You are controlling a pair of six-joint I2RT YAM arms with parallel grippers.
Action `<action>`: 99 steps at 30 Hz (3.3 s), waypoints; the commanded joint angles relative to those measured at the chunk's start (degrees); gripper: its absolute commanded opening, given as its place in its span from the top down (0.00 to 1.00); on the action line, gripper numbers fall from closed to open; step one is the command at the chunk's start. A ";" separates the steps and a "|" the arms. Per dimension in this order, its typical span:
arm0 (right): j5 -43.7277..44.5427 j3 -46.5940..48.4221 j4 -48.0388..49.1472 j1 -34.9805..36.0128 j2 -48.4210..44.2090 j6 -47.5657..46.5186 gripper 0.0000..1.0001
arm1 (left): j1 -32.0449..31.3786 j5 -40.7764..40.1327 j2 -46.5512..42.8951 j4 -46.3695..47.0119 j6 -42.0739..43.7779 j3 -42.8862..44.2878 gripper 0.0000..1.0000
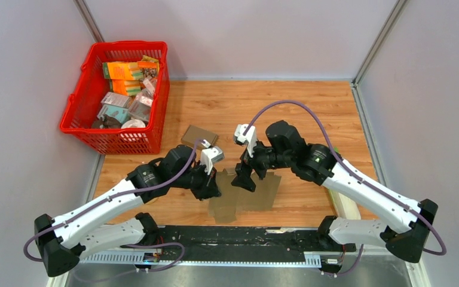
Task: Fold the paper box
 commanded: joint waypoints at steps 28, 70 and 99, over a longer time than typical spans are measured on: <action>13.57 -5.22 13.75 8.71 2.24 -4.37 0.50 | 2.07 15.38 3.10 -10.17 6.18 7.24 0.98; 3.82 -14.72 20.43 -4.65 -24.83 37.47 1.00 | 2.51 -14.33 -18.36 31.64 -13.68 -18.16 0.26; -5.94 9.46 -10.52 -2.28 -2.33 6.72 0.00 | 2.59 3.86 -27.14 4.24 3.72 -5.07 1.00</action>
